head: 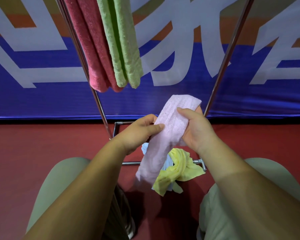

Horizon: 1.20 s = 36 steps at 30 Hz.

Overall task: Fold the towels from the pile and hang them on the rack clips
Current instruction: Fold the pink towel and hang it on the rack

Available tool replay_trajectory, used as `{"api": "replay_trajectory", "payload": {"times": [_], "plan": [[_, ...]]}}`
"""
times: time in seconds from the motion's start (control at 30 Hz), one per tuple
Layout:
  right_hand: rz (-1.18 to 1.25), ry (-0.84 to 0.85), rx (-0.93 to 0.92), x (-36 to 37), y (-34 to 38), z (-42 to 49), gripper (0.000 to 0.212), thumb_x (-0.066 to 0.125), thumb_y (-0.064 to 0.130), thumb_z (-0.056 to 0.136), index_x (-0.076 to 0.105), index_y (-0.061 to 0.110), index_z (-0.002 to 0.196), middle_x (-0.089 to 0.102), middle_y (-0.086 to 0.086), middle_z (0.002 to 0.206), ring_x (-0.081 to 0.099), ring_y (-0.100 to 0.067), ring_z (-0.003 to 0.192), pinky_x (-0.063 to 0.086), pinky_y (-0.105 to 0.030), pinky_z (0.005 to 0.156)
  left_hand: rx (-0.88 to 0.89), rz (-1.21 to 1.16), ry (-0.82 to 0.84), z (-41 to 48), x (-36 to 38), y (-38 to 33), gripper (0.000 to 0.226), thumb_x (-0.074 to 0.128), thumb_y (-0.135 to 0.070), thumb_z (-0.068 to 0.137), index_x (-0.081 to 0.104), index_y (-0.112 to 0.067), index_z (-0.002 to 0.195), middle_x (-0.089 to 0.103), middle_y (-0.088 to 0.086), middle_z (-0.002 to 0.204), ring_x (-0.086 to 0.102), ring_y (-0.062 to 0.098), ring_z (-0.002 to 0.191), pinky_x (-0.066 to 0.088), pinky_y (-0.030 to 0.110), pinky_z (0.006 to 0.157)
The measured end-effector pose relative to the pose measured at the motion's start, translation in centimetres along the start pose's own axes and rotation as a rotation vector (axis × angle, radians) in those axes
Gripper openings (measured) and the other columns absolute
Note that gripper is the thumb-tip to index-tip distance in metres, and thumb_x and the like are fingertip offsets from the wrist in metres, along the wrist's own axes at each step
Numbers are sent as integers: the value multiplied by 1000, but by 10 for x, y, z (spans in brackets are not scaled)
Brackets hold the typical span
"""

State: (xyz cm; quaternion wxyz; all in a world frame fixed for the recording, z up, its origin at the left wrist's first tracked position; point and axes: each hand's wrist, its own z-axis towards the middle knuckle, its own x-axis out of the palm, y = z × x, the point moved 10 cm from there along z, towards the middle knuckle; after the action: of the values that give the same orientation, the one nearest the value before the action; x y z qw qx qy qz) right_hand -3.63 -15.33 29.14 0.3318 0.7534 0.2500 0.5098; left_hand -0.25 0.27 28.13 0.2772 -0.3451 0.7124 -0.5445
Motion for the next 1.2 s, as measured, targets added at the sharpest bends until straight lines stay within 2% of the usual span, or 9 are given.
{"api": "replay_trajectory", "payload": {"times": [0.13, 0.33, 0.6, 0.7, 0.8, 0.9, 1.03, 1.13, 1.2], "plan": [[12, 4, 10, 0, 1, 0, 44, 64, 1, 103, 62, 21, 142, 84, -11, 108, 84, -30, 95, 68, -47, 71, -37, -85, 35, -2, 13, 1, 29, 64, -16, 106, 66, -7, 133, 77, 13, 126, 75, 26, 109, 57, 42, 97], [-34, -51, 145, -9, -7, -2, 37, 65, 16, 105, 66, 4, 141, 81, -20, 120, 84, -29, 98, 66, -40, 74, -99, -29, 224, -2, 35, 13, 34, 70, -14, 102, 69, -12, 135, 76, 14, 130, 73, 30, 120, 55, 47, 106], [-21, -62, 156, -12, -5, -3, 30, 67, 9, 103, 70, -4, 129, 76, -27, 128, 76, -39, 119, 57, -54, 109, -76, 109, 85, 9, 20, 26, 72, 94, -22, 83, 58, -28, 145, 76, -3, 132, 74, 21, 121, 60, 52, 104], [-21, -50, 153, -10, -2, -4, 30, 67, 8, 103, 70, -4, 130, 76, -27, 129, 75, -40, 122, 59, -51, 106, -84, 140, 132, 8, 22, 26, 55, 88, -14, 88, 67, -25, 138, 79, -1, 127, 75, 20, 119, 60, 47, 105], [-15, -65, 151, -13, 1, -4, 23, 66, 7, 104, 72, -3, 123, 78, -25, 124, 77, -38, 117, 60, -49, 103, -105, 370, 92, 8, 10, 28, 38, 91, -34, 85, 80, -24, 120, 82, -6, 115, 77, 13, 111, 57, 43, 108], [14, -97, 156, -15, 1, -3, 29, 62, 6, 105, 69, -3, 131, 77, -25, 126, 76, -37, 118, 61, -49, 99, -106, 632, -33, 13, -8, 32, 44, 88, -55, 82, 80, -28, 116, 81, -10, 108, 76, 11, 103, 60, 39, 100], [69, -122, 154, -17, -2, -1, 34, 55, 6, 107, 64, -5, 138, 75, -25, 132, 74, -34, 122, 59, -45, 102, -200, 1001, -271, 16, -33, 37, 67, 79, -69, 80, 65, -8, 101, 61, 15, 91, 65, 31, 83, 42, 36, 58], [123, -177, 155, -23, -6, -1, 39, 52, 9, 109, 61, -6, 143, 68, -23, 144, 68, -34, 133, 50, -45, 116, -200, 918, -191, 4, -14, 27, 57, 83, -54, 83, 61, -2, 90, 55, 4, 77, 44, 18, 69, 37, 32, 61], [140, -204, 161, -21, -9, -4, 40, 52, 13, 110, 60, -4, 145, 69, -21, 143, 68, -33, 131, 53, -44, 109, -119, 770, -67, -5, 18, 16, 55, 90, -47, 81, 67, -2, 104, 63, -6, 90, 57, 14, 77, 44, 27, 69]]}}
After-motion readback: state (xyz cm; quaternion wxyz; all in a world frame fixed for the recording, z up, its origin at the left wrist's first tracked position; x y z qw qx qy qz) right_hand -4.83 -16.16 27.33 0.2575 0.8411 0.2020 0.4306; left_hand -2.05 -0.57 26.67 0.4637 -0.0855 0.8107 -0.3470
